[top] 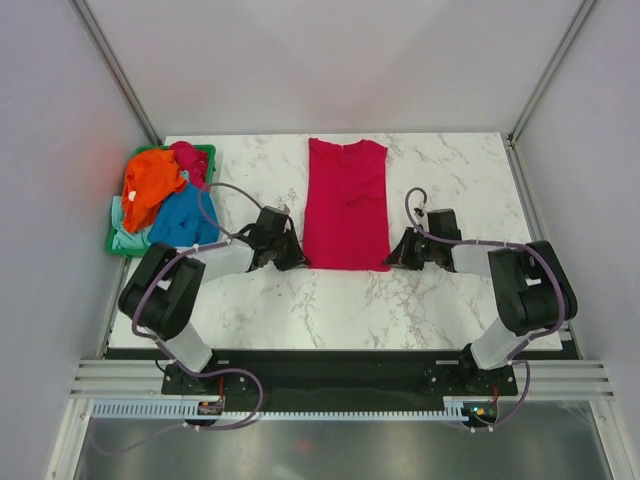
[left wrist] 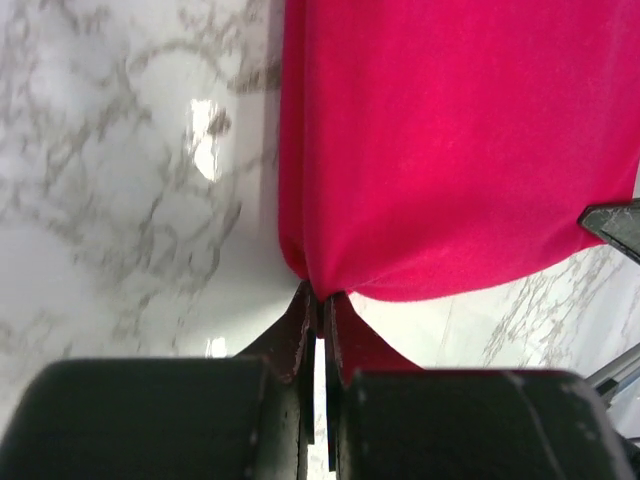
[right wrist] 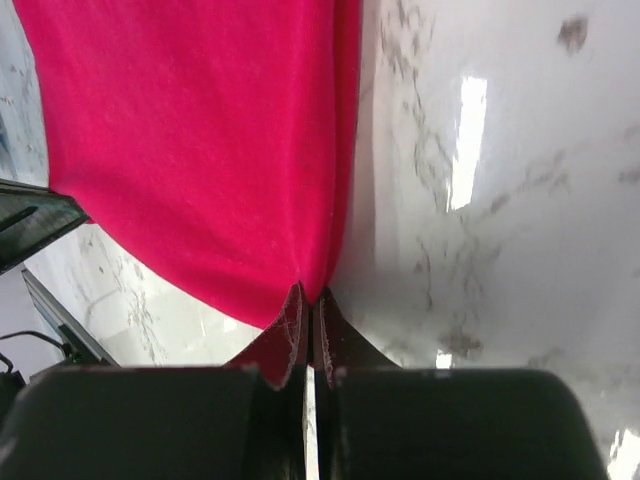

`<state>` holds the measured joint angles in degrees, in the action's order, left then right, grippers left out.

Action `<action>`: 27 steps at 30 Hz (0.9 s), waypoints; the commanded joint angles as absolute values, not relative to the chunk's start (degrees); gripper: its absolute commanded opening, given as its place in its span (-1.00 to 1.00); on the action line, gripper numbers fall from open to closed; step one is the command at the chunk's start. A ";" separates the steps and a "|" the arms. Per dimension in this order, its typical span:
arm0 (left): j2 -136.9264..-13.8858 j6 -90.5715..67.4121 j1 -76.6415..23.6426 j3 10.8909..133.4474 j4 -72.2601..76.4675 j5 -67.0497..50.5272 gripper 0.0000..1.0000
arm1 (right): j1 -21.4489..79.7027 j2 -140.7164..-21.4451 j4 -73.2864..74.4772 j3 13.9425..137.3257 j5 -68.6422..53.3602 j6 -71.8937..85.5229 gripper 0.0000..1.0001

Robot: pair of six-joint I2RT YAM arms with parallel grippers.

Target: Fold and stack the t-shirts

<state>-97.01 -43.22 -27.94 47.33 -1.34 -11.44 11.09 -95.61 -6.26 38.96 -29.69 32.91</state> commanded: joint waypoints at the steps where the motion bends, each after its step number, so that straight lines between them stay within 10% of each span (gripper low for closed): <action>1: -88.96 -42.18 -29.88 45.27 -6.05 -7.39 -0.96 | 11.43 -91.86 -0.97 35.86 -28.56 32.52 -1.00; 16: -57.05 -50.89 -43.24 51.31 -34.70 -1.67 -0.96 | 11.51 -53.01 26.25 38.13 -26.64 38.93 -1.00; 27: -65.99 -43.77 -37.72 65.73 -41.04 1.76 -0.96 | 11.51 -64.59 29.18 56.40 -23.29 35.33 -1.00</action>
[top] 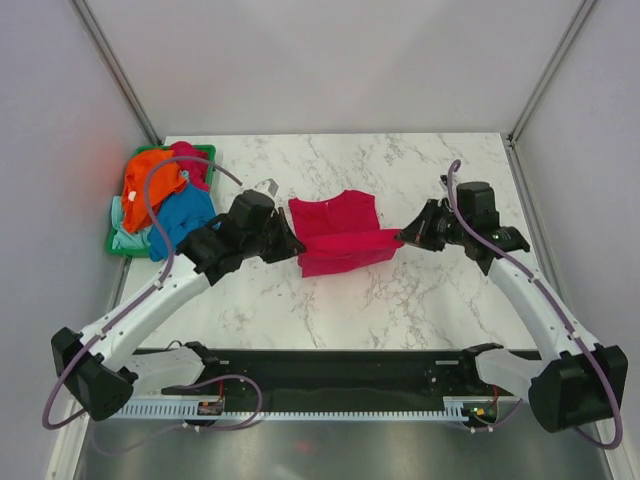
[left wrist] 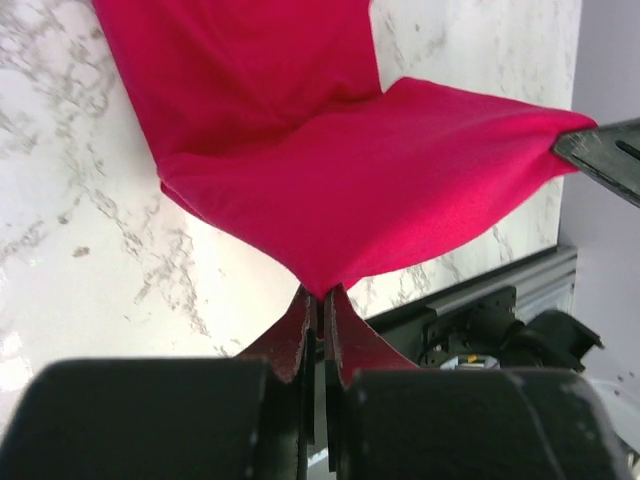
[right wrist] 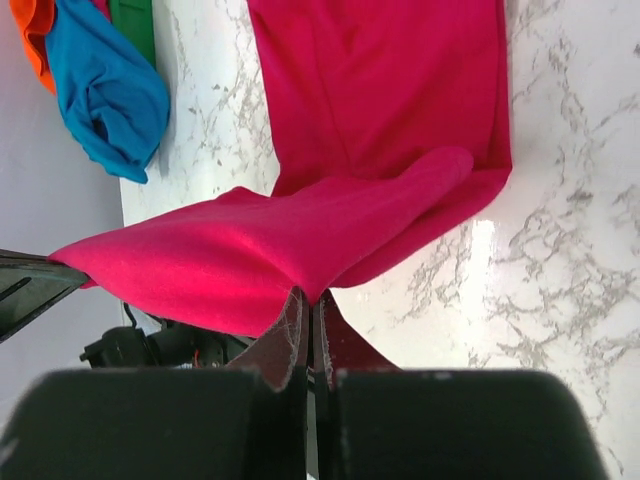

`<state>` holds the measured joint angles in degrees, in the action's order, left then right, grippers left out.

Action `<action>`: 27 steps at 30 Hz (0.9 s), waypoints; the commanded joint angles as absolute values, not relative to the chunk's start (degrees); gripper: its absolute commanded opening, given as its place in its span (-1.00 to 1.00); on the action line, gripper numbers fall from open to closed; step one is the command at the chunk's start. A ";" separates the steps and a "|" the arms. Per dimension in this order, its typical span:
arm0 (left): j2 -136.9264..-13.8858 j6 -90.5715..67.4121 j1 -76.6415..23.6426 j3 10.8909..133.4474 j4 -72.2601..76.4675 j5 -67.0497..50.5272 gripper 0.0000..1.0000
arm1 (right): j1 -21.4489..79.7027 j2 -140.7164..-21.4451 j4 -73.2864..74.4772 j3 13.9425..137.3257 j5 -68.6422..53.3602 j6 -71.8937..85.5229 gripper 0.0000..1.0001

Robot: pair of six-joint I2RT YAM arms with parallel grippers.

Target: Fold and stack the t-shirts

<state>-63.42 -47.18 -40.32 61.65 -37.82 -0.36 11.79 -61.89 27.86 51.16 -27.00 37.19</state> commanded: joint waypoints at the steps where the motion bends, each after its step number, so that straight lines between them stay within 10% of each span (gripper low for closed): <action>1: -67.83 -43.33 -37.01 66.44 -41.04 1.41 -0.96 | 11.51 -66.95 29.09 57.47 -23.12 34.98 -1.00; 22: -117.88 -37.00 -13.28 98.32 -40.60 -19.93 -0.86 | 10.28 -121.26 27.68 102.09 -24.52 34.45 -0.95; 25: -133.69 -37.44 -10.55 112.63 -46.80 -29.33 -0.10 | 10.02 -134.79 34.87 121.76 -24.79 34.37 0.76; 27: -139.02 -37.44 -9.58 124.90 -50.87 -28.92 -0.03 | 9.67 -140.94 37.26 132.69 -24.78 34.45 0.96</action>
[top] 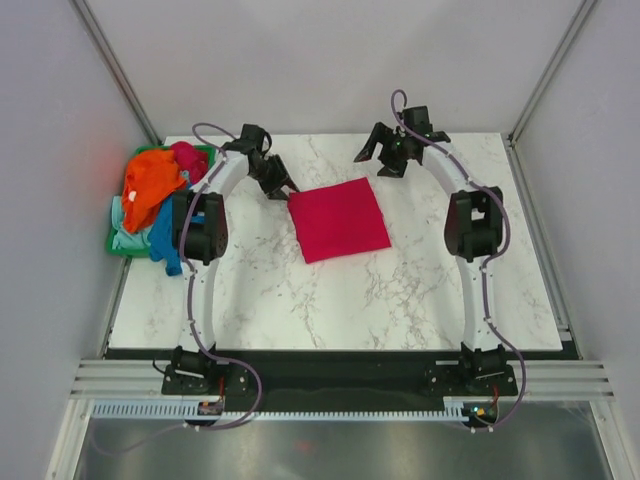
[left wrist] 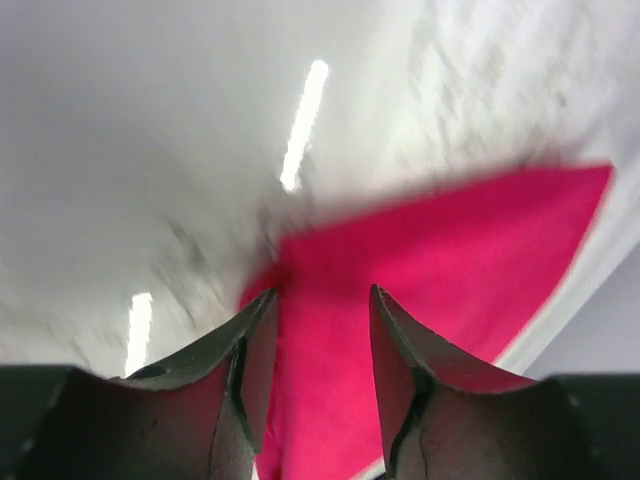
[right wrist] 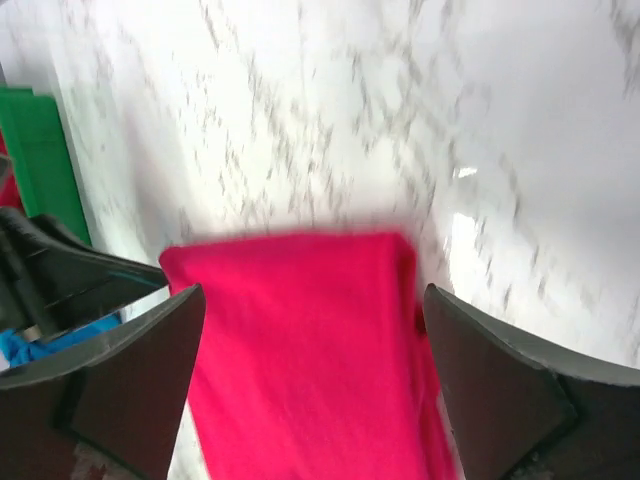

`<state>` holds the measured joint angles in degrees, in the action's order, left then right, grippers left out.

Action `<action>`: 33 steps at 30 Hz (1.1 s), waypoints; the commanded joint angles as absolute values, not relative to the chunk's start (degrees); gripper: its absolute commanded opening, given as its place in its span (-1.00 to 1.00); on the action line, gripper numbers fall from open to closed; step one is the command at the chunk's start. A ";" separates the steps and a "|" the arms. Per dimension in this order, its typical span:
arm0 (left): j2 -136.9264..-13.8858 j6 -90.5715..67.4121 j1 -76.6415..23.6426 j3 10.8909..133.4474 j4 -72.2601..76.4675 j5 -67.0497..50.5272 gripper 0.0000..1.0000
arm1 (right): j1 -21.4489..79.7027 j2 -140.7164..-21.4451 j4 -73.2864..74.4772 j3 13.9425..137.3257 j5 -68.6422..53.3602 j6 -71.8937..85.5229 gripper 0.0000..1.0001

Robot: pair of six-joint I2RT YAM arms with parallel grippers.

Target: Fold and stack the t-shirts

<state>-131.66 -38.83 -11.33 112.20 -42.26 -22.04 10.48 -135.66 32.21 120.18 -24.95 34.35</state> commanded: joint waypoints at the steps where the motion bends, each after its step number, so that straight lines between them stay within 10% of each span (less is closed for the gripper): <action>1: -140.87 -37.88 -9.32 127.42 -52.19 -29.70 -0.02 | 9.32 -141.67 37.27 134.19 -24.70 34.63 0.96; 6: -138.79 -37.09 -8.18 131.22 -53.00 -26.55 0.51 | 8.00 -135.03 30.61 123.51 -24.96 33.31 0.96; 23: -110.67 -31.20 -11.25 110.77 -54.05 -18.55 0.47 | 10.01 -123.22 15.03 85.26 -32.08 29.62 0.82; 33: -87.05 -27.07 -11.69 84.04 -49.49 -14.07 0.43 | 11.51 -122.35 18.09 82.53 -27.96 24.53 -0.96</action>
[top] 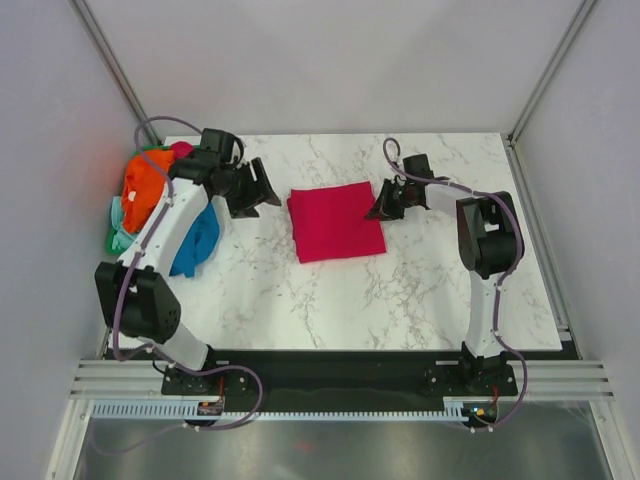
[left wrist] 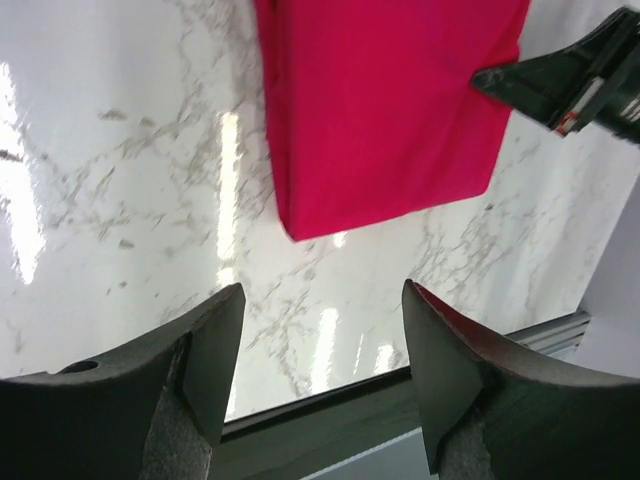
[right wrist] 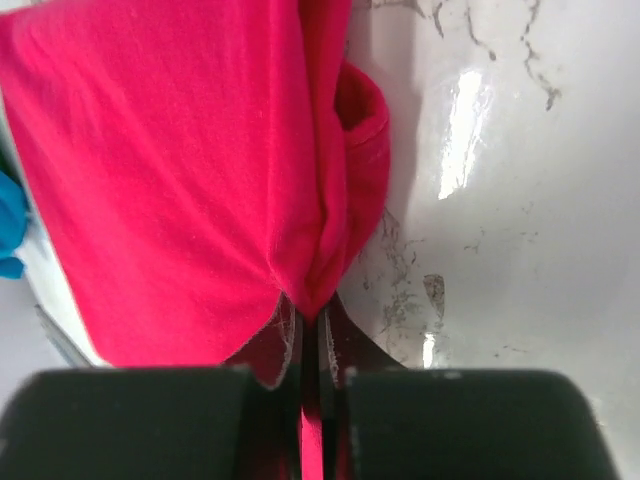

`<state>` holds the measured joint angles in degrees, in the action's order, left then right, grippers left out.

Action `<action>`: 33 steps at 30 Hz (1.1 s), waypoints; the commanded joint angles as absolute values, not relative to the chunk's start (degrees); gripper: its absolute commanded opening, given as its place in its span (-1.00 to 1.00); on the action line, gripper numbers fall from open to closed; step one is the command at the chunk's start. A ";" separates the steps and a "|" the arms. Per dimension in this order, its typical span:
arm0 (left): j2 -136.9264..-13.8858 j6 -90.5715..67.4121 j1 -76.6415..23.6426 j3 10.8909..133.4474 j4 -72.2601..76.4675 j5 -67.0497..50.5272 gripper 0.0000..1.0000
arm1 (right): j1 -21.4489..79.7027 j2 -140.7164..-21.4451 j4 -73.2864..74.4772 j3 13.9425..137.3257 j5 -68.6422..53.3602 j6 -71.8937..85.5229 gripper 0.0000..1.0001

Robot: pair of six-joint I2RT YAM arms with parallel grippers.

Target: Fold and stack the t-shirts

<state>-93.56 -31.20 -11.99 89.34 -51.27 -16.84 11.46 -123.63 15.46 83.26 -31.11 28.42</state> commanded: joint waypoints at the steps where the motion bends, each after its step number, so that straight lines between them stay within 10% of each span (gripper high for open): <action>1: -85.18 -26.64 -11.69 82.02 -49.31 -12.06 0.43 | 11.60 -121.73 19.32 82.53 -24.56 21.74 -1.00; 12: -67.07 -24.44 -11.69 56.52 -45.35 -8.35 0.40 | 6.60 -106.80 34.89 80.16 9.29 2.12 -1.00; 33: -56.16 -24.61 -11.86 47.73 -41.13 -11.07 0.35 | -14.32 -110.91 22.24 89.82 24.43 -17.93 -1.00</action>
<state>-55.81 -26.30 -11.88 47.92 -43.75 -9.61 -13.41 -109.40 26.44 85.45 19.90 -13.63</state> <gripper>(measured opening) 0.677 0.030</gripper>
